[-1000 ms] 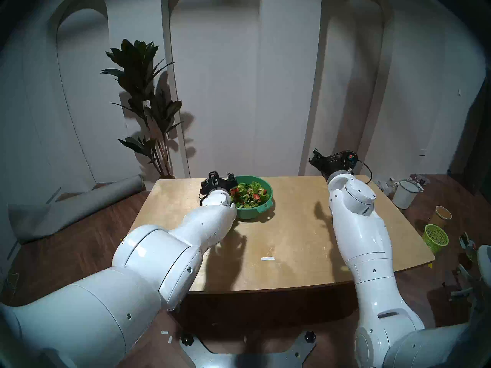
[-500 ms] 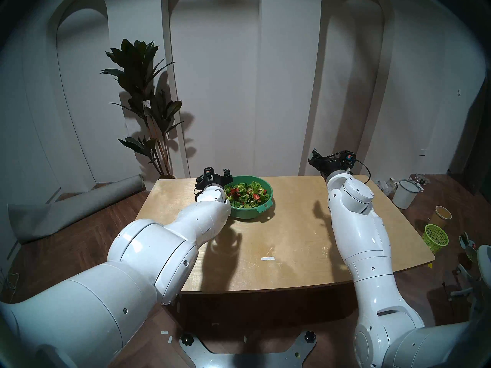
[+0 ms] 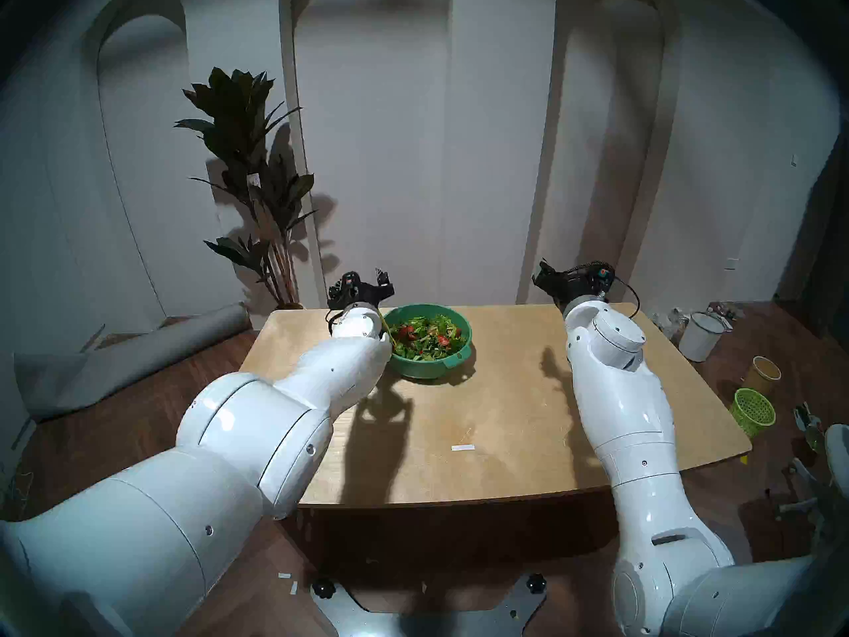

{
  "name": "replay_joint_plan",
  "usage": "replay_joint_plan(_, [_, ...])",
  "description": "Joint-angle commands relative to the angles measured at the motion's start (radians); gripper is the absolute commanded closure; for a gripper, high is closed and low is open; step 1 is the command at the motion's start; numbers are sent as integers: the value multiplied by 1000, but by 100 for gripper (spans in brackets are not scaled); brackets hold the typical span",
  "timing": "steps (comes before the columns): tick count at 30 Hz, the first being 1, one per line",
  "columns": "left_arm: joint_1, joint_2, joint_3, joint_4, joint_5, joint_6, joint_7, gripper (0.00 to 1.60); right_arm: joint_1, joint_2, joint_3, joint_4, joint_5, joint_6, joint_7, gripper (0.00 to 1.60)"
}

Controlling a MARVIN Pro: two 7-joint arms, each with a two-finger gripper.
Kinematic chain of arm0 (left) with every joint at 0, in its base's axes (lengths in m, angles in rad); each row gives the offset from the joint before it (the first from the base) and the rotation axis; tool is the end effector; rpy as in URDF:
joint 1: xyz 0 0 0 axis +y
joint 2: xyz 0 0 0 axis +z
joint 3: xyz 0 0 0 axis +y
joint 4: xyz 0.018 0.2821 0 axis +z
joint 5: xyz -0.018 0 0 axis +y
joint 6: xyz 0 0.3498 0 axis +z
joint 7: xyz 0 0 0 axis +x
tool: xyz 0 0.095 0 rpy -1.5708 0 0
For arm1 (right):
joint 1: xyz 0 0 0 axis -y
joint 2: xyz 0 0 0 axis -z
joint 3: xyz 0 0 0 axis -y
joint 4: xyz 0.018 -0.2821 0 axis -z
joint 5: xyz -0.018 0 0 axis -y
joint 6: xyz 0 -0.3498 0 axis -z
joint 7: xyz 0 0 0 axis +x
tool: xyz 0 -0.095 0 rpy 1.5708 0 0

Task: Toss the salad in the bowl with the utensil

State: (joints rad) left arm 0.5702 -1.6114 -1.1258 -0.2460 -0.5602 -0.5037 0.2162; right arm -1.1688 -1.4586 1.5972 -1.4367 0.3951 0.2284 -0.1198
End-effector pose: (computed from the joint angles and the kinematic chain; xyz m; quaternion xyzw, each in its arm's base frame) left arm 0.6602 -0.0480 -0.2610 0.6559 0.1191 0.7451 0.0207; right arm 0.5622 -0.0569 -0.1726 -0.6878 0.1332 -0.7099 0.0717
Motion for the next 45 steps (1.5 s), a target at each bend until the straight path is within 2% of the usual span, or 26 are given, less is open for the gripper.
replay_joint_plan(1, [-76, 6, 3, -97, 11, -52, -7, 0, 24, 5, 4, -13, 1, -7, 6, 0])
replay_joint_plan(10, [-74, 29, 22, -184, 43, -65, 4, 0, 31, 5, 3, -7, 1, -7, 15, 0])
replay_joint_plan(15, [-58, 76, 39, -227, 71, -82, 14, 0, 45, 11, -3, -10, -5, -2, 24, 0])
replay_joint_plan(32, [33, 271, 109, -250, 171, -74, 32, 0, 132, 54, -59, 1, -56, 29, 52, 0])
replay_joint_plan(45, [66, 354, 137, -308, 210, -81, 32, 0, 174, 85, -58, 54, -74, 79, 61, 0])
